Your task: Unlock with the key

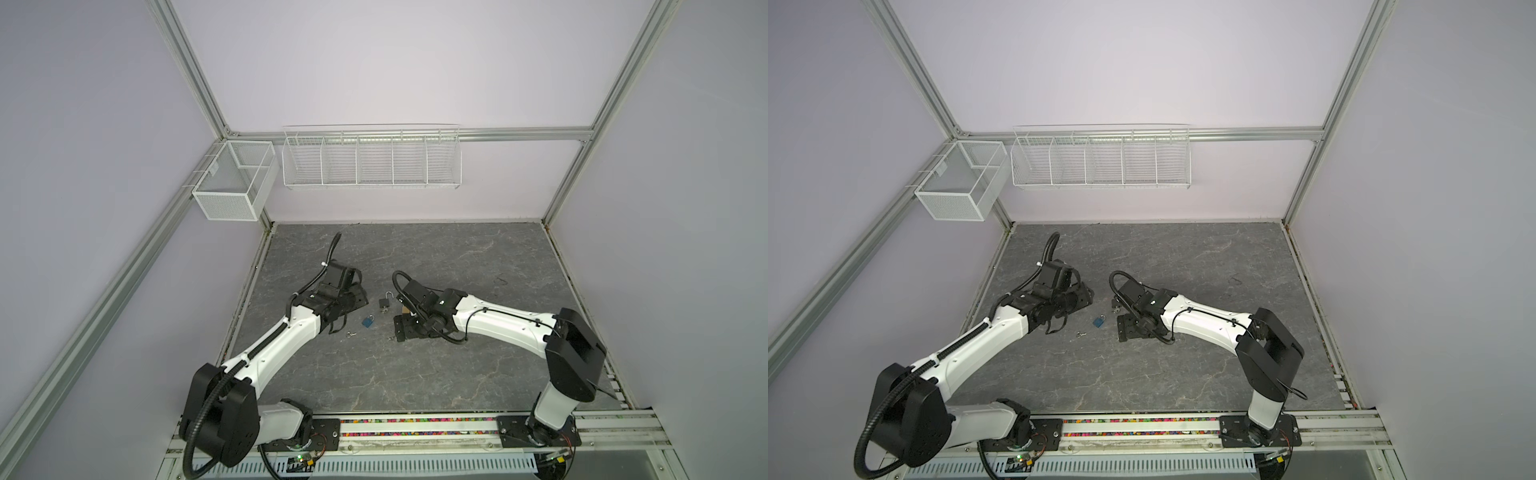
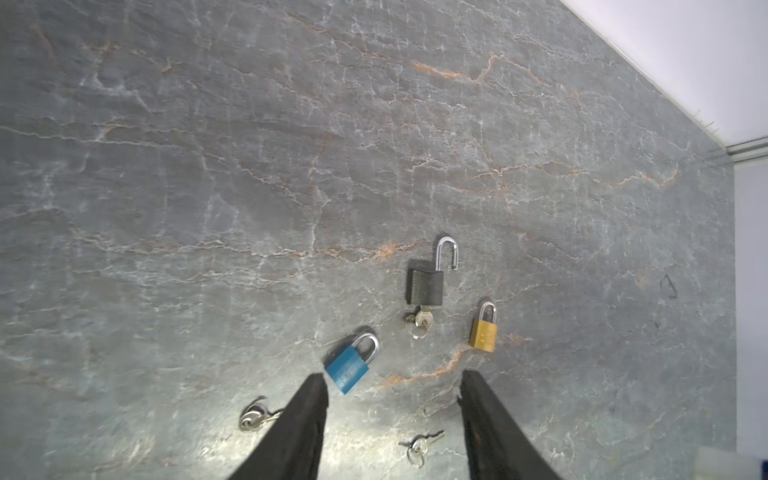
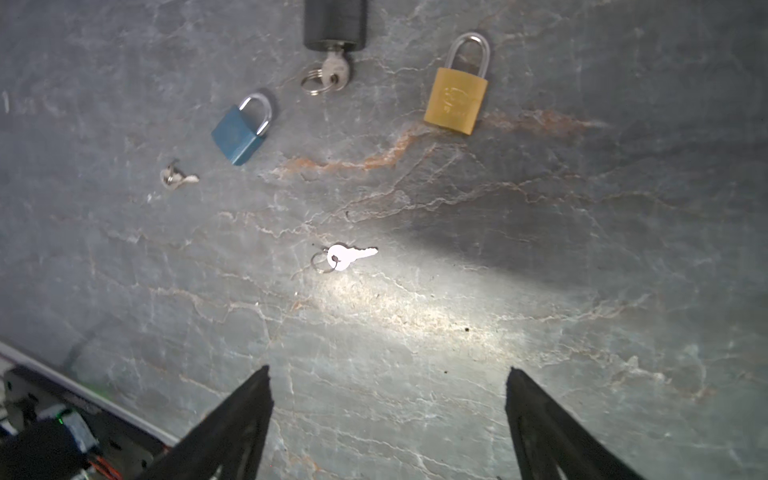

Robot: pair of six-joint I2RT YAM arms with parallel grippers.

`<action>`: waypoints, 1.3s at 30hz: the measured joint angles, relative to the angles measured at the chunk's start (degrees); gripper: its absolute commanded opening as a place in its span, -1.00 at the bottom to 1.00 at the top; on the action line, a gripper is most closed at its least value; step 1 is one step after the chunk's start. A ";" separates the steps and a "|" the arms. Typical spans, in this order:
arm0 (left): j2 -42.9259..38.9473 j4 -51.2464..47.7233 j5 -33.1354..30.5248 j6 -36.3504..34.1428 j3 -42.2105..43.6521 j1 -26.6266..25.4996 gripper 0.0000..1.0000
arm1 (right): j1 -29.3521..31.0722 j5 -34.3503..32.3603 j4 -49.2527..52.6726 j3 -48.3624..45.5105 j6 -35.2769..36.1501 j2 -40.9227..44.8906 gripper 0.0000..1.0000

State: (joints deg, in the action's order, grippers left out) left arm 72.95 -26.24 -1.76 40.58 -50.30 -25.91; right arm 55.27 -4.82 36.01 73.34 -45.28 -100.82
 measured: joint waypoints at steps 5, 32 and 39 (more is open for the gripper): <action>-5.62 0.22 0.26 -0.79 1.64 2.69 0.05 | 1.60 -2.45 -0.26 4.13 -7.69 -4.55 0.44; -26.77 -1.55 -3.82 5.99 13.05 3.78 0.04 | 3.06 1.60 4.09 15.19 39.91 -18.67 -0.33; -27.85 -2.43 -5.38 6.84 13.51 3.78 0.04 | 3.06 0.42 4.59 17.18 42.40 -19.58 -0.47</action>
State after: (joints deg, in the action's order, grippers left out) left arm 45.10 -28.67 -7.14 47.42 -36.80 -22.13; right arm 58.33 -4.40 40.60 90.52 -2.87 -120.40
